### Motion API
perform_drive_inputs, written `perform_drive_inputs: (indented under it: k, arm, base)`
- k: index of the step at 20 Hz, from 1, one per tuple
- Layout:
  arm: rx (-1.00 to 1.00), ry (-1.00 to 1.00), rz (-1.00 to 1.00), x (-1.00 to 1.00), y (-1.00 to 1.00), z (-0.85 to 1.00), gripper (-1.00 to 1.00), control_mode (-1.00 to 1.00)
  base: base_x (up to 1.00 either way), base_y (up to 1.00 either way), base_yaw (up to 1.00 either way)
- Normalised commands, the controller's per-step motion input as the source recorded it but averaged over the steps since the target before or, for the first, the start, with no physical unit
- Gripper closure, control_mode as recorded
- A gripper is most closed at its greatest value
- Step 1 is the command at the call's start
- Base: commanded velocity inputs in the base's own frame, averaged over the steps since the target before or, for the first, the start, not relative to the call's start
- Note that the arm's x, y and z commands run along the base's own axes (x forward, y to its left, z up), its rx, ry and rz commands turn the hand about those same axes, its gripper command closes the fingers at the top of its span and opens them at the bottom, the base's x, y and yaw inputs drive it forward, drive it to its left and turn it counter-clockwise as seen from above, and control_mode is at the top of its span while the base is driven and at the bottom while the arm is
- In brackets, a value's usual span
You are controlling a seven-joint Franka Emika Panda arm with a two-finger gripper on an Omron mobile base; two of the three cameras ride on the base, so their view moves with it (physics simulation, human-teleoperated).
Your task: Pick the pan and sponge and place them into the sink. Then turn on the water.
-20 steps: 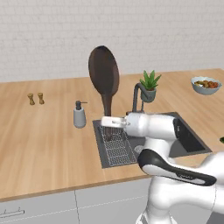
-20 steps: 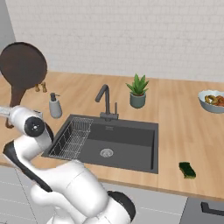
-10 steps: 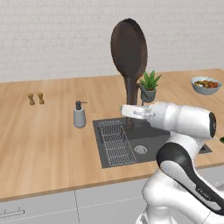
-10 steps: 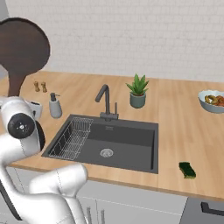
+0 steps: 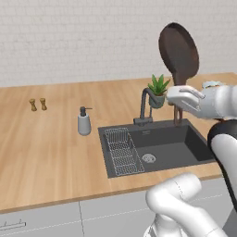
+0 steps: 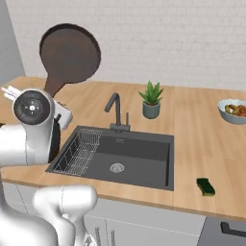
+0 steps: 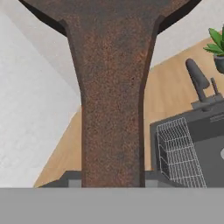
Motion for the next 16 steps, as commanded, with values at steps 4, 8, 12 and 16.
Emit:
perform_drive_inputs:
  k: [4, 8, 12, 16]
  arm:
    - [-0.07, 0.32, -0.24, -0.29, -0.86, 0.00, 1.00, -1.00]
    - [-0.09, 0.34, -0.23, -0.26, -0.92, 0.00, 1.00, -1.00]
    - [-0.09, 0.41, -0.23, -0.04, -0.97, -0.07, 1.00, -1.00]
    - [-0.13, 0.25, -0.11, 0.17, -0.77, -0.48, 1.00, -1.00]
  base:
    - [0.00, 0.00, 0.00]
    - [0.00, 0.00, 0.00]
    - [0.00, 0.00, 0.00]
    - [0.00, 0.00, 0.00]
